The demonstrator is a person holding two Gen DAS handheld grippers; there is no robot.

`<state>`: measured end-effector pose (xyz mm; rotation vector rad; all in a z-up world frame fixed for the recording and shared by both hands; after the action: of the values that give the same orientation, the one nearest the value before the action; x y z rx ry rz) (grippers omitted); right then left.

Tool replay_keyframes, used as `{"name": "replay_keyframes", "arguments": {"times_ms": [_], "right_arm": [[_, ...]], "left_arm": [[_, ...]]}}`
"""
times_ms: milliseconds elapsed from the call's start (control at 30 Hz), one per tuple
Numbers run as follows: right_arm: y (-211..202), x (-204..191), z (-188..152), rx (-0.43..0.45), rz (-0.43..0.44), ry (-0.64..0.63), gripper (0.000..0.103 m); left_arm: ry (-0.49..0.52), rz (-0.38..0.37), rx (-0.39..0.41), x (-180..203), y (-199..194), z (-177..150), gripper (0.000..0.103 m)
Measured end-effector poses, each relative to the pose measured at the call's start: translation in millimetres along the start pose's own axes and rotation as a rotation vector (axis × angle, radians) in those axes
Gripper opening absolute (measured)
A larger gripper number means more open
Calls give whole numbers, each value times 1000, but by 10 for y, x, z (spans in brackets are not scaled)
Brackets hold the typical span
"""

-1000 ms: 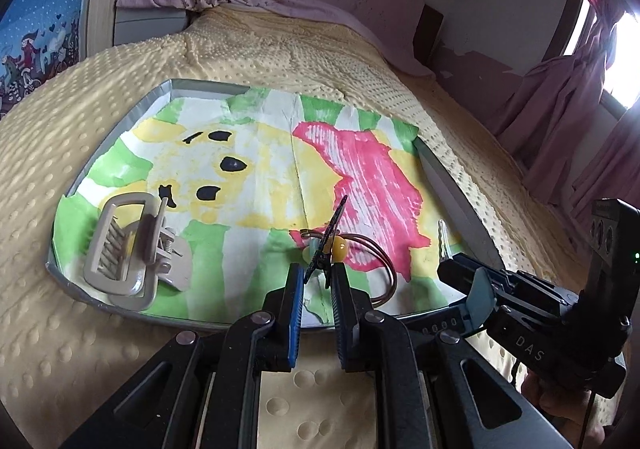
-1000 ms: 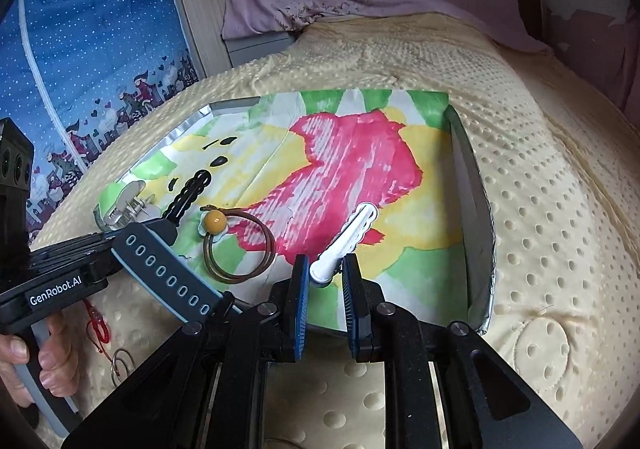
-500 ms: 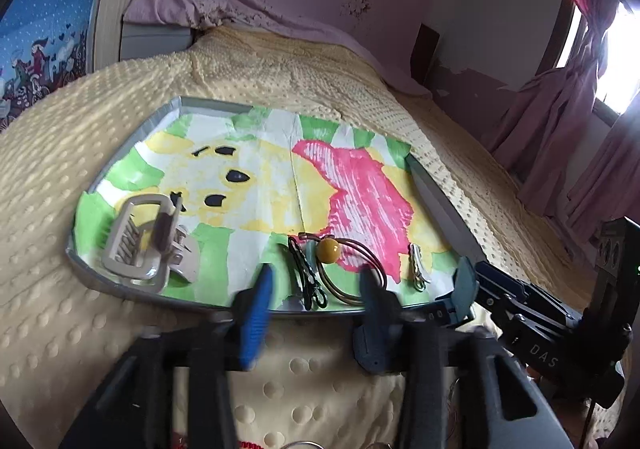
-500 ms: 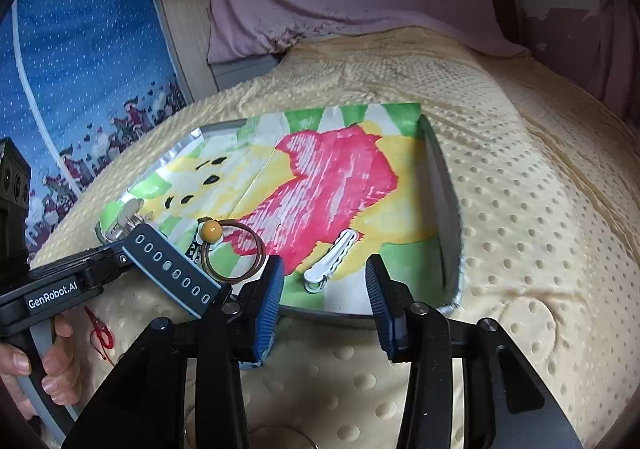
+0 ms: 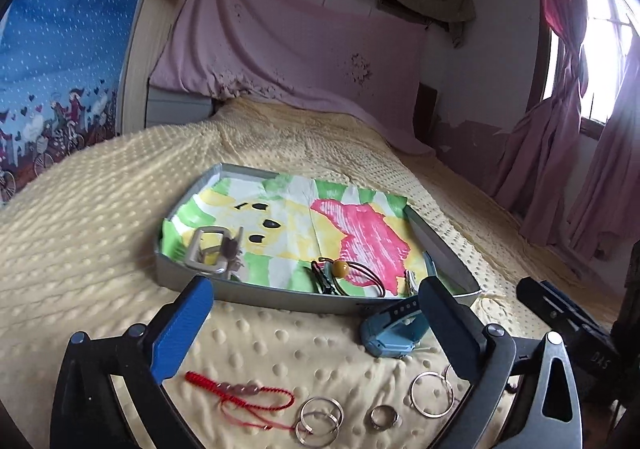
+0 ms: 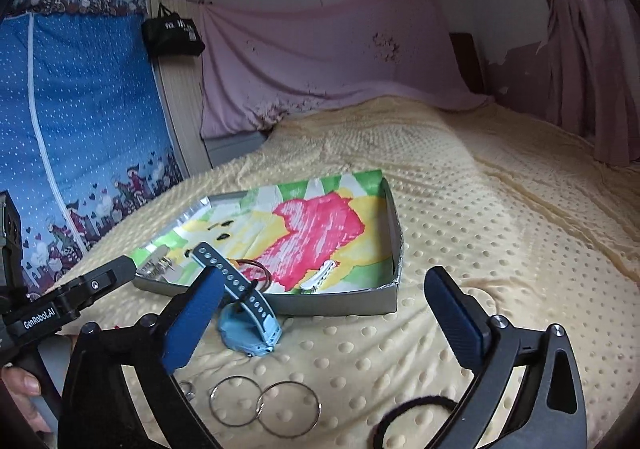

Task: Organize jewelry
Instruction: 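Withdraw both open tools from the tray back over the blanket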

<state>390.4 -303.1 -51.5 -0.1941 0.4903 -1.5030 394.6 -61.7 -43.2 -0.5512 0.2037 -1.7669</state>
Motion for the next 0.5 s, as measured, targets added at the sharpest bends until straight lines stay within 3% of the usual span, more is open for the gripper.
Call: {"name": "replay_keyframes", "arguments": {"times_ms": [267, 500], "right_arm": [[-522, -171, -29, 65, 4, -36, 102], [-977, -323, -139, 66, -7, -69, 102]], "left_arm": [[78, 34, 76, 4, -523, -61, 103], [87, 32, 84, -78, -865, -130, 103]]}}
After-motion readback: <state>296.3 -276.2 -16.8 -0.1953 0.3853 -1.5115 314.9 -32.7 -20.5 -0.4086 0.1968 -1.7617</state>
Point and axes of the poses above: each gripper's, at about its wrist camera, not at the fingertips, and y roughly the way its jaws point, x to its right, z to its top, the point moved 10 cm from there along y, roughly the way its jaws point, and after that the axes turned 4 degrees about -z, right-handed, at the moved point
